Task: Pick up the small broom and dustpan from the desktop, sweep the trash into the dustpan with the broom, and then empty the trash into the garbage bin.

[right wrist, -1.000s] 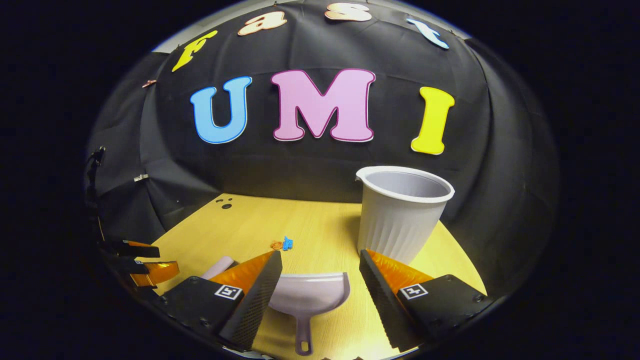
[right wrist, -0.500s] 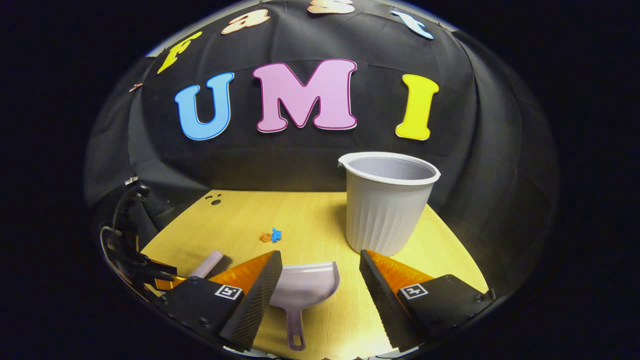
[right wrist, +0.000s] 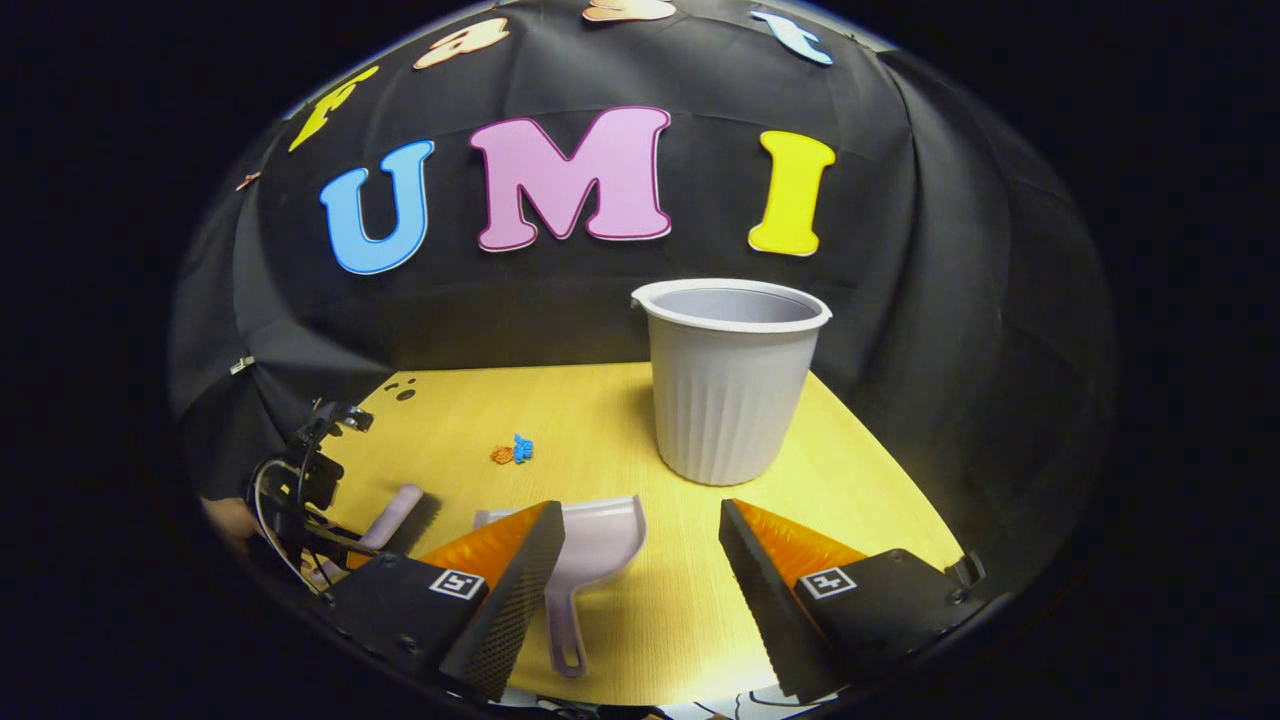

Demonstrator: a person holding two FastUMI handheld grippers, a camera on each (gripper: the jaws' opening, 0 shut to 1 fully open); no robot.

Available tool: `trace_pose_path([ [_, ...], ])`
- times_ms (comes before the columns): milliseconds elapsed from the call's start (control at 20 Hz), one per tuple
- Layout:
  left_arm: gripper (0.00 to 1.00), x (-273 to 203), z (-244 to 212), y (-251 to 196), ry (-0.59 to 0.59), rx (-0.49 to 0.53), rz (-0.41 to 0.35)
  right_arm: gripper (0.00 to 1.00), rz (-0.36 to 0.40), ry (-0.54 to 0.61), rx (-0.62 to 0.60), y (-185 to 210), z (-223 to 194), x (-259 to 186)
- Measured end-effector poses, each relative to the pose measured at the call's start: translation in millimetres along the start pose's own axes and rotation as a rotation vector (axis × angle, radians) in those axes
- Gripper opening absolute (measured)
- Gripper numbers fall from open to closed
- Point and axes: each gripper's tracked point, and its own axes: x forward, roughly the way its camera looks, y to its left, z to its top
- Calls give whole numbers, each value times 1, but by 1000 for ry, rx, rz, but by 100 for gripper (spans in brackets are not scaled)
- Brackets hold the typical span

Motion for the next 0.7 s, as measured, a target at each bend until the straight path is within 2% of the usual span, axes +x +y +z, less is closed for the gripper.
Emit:
trace_pose_path([
  [250, 82, 6, -1, 0, 5, -4, 1, 98, -32, 30, 24, -6, -8, -3],
  [350, 75, 6, 0, -3, -17, 18, -7, 98, -35, 40, 29, -6, -10, -3],
  [450, 64, 7, 1, -4, -47, 23, -4, 98, -30, 54, 26, -2, -12, -2],
  [550, 38, 7, 1, -5, -71, 7, 3, 98, -15, 75, 20, 0, -16, 0],
  [650, 37, 7, 1, -6, -93, 12, -7, 98, 2, 104, 4, 7, -22, 4],
  [700, 33, 7, 1, -5, -106, 18, -13, 98, 14, 117, -4, 12, -23, 6],
])
